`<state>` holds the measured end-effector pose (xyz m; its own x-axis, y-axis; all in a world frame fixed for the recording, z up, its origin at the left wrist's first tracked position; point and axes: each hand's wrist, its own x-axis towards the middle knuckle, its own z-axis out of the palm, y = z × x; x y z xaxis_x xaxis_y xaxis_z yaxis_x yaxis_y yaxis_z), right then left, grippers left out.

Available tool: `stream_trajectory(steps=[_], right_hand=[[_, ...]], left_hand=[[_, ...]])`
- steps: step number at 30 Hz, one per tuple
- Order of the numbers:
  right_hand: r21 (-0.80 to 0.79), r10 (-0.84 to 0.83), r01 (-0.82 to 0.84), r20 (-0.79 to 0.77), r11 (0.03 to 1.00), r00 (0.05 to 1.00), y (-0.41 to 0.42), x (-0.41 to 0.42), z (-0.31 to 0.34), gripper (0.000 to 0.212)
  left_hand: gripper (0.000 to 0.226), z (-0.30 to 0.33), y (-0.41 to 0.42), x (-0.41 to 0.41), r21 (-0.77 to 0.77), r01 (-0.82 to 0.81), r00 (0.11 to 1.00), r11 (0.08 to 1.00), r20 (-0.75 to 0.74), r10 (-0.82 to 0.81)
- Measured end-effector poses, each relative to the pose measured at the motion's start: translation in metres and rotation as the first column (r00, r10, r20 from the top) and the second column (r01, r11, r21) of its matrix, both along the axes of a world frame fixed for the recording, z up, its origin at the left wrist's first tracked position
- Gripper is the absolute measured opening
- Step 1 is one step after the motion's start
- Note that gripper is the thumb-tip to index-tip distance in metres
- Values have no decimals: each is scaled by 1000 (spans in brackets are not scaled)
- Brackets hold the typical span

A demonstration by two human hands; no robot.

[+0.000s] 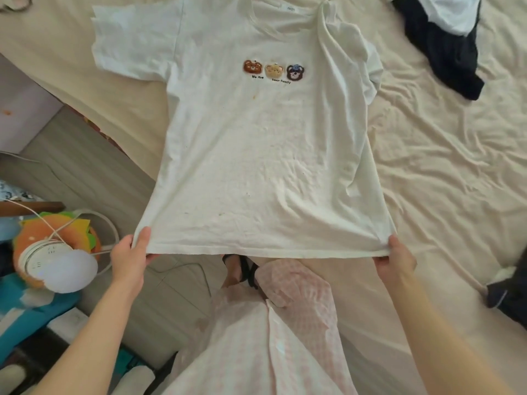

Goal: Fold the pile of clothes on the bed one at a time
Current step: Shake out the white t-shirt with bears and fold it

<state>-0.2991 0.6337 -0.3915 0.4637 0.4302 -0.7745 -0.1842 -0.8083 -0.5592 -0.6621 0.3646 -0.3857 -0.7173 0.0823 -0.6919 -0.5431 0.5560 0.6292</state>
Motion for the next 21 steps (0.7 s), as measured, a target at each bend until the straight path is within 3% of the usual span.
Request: stream_trajectory(steps=[2,7,10,12,14,15,17,19,21], right_hand=[[-4,-48,48,11,999,999,-4,6,7,7],[-4,-120,120,2,993,993,-12,7,15,8],[7,-196,198,-94,980,976,-8,4,20,28],[21,-154,156,-54,988,987,-9,4,20,24],[30,92,-99,193,995,977,-13,7,22,11],[8,282,-302,334,953,899,-15,10,23,15],[-72,570,-621,491,780,659,-18,17,24,29],[-134,689,-753,530,644,494,-17,22,28,31],[-155,688,-736,519,659,508,-12,25,30,29]], left_hand=[[25,3,-2,-2,13,-18,1000,1000,13,18],[18,4,-4,-1,48,-38,996,998,87,33],[24,2,-8,-1,50,-6,993,999,116,0],[28,3,-11,-1,41,-18,995,999,102,14],[31,4,-10,-3,31,-43,997,999,69,41],[31,4,-9,-4,32,-51,997,998,56,49],[32,5,-7,-6,36,-53,998,998,43,52],[33,7,-5,-8,36,-56,998,998,29,55],[32,9,-5,-9,30,-66,998,997,14,66]])
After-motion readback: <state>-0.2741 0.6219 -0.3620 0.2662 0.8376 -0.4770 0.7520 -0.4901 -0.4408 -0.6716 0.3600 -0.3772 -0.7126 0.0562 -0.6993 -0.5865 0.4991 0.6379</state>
